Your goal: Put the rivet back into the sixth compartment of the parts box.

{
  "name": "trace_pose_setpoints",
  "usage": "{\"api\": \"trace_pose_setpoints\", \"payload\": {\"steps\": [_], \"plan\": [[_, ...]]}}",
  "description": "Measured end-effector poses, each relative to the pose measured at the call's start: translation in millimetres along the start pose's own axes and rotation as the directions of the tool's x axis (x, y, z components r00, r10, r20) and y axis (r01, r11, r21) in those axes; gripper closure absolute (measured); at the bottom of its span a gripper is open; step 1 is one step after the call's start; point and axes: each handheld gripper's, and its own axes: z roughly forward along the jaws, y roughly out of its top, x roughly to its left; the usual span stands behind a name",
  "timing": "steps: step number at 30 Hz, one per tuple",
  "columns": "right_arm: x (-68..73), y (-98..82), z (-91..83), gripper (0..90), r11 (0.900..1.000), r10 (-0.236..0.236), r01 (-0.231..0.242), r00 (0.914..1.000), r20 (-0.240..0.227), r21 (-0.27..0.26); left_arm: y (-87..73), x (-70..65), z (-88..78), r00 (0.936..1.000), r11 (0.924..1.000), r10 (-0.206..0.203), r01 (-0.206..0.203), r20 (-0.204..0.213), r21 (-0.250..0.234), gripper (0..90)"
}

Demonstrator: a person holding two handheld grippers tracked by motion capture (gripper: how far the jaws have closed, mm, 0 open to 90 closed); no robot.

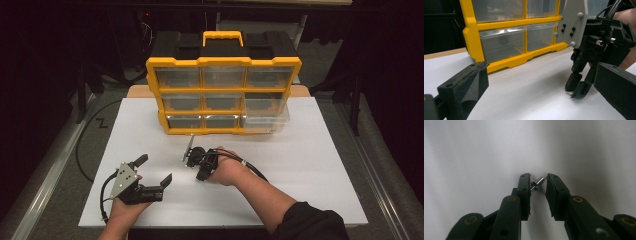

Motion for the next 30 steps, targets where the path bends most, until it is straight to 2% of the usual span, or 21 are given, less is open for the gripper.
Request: {"api": "trace_pose_setpoints", "payload": {"steps": [9,22,30], "plan": [[-2.2,3.4,0.4,84.3,1.000,-0.015,0.015,0.9998,-0.011,0.025,0.0,0.0,-0.4,1.0000,1.0000,-0.002,0.002,-0.001,-0.002,0.4],[-1.4,0.5,-5.7,85.0,1.000,-0.026,0.026,0.9996,-0.009,0.008,0.0,0.0,-0.4,1.0000,1.0000,-0.005,0.005,-0.001,-0.001,0.4],[-2.0,-10.4,-15.3,85.0,1.000,-0.014,0.015,0.9999,-0.007,0.008,-0.1,-0.6,0.2,1.0000,1.0000,-0.002,0.002,0.001,0.002,0.3]]}}
